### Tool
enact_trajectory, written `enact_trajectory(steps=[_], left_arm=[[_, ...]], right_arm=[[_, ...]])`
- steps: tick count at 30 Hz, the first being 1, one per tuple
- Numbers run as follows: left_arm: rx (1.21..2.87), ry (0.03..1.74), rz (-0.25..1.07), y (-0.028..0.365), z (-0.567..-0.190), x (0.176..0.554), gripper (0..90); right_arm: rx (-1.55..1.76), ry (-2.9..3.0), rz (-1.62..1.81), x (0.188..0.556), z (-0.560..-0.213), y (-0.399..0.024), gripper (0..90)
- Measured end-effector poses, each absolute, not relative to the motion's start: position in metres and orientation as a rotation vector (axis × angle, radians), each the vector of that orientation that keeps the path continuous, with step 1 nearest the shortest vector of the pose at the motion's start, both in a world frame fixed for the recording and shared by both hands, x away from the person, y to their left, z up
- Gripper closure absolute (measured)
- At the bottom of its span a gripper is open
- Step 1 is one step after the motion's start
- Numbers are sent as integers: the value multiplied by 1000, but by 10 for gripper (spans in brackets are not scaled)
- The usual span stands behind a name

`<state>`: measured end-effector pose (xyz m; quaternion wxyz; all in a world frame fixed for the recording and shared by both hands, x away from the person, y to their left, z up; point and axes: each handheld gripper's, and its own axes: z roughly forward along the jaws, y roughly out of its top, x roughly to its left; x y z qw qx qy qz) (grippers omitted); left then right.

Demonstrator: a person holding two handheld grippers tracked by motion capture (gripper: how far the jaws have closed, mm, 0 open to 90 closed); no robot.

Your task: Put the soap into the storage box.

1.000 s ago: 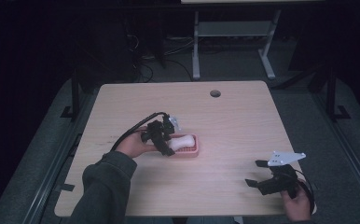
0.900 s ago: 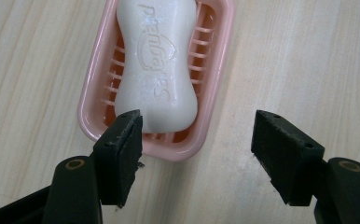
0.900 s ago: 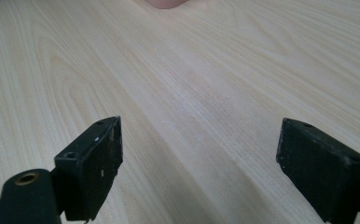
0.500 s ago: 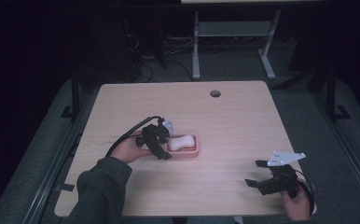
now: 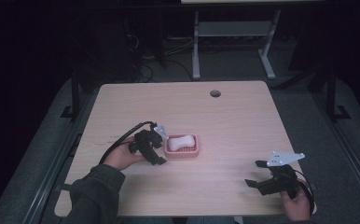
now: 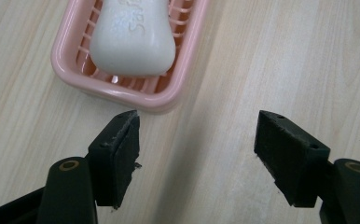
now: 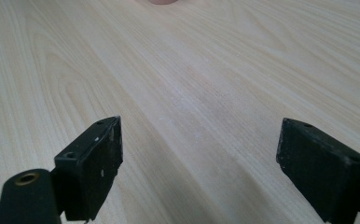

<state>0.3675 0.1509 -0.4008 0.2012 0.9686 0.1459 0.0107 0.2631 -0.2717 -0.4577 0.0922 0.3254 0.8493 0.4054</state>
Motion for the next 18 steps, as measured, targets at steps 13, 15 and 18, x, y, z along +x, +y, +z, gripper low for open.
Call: enact_trajectory(steps=[13,15,18], left_arm=[[2685,417,39,165,-406,351,293],[2681,424,35,167,-407,349,293],[2671,429,39,171,-408,346,291]], right_arm=[[969,2527,1194,263,-458,-271,142],[971,2526,1193,263,-458,-271,142],[967,2527,1192,263,-458,-271,141]])
